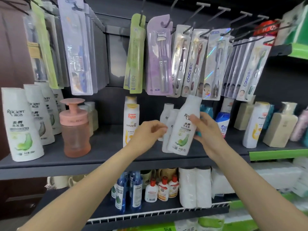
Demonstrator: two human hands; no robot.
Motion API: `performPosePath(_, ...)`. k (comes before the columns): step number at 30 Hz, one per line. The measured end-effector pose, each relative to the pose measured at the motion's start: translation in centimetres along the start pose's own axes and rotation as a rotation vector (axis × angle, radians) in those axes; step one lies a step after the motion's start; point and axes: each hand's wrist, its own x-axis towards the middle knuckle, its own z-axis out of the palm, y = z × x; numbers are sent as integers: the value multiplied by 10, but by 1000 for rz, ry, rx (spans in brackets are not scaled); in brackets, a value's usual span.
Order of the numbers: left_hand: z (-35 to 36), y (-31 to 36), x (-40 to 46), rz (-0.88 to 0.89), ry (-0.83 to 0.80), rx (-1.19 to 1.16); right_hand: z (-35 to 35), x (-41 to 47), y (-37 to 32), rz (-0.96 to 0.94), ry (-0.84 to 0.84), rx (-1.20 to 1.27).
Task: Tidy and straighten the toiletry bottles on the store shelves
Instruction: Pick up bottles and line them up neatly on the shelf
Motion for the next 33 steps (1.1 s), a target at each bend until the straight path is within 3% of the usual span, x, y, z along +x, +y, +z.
performPosePath(5,13,1,47,59,253,92,-29,41,8,-79,75,-75)
performPosePath(14,22,-26,125,15,234,325,-45,134,53,-185,34,-473)
performPosePath(20,30,-34,146,12,222,436,-38,180,97,-56,-45,-442)
performPosePath(33,38,-39,144,21,284,338,-27,228,136,-34,-133,-265)
